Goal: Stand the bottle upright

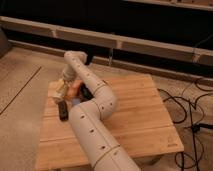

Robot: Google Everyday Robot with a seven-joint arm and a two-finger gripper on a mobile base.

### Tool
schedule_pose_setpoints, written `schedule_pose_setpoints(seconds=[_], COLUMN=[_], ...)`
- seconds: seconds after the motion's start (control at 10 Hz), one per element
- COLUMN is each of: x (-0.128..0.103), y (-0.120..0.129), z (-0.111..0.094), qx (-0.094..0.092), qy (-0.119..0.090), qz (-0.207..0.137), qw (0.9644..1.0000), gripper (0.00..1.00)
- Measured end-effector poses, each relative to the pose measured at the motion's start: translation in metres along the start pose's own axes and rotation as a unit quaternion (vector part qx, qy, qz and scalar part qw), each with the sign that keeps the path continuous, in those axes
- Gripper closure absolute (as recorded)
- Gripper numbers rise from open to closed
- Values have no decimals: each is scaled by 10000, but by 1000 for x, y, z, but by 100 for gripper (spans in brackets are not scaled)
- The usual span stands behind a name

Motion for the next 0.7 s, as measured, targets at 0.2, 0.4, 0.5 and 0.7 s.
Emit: schedule_pose_setpoints(seconds=[0.2,0.4,0.5,0.7], x=[2,2,1,-5], y=[-2,-2,-1,3], z=[1,0,-1,-4], qx=[40,82,86,135], qy=[33,60,65,32], qz=[35,22,8,-114], qw=[10000,9999,9999,9998], gripper=[35,35,35,35])
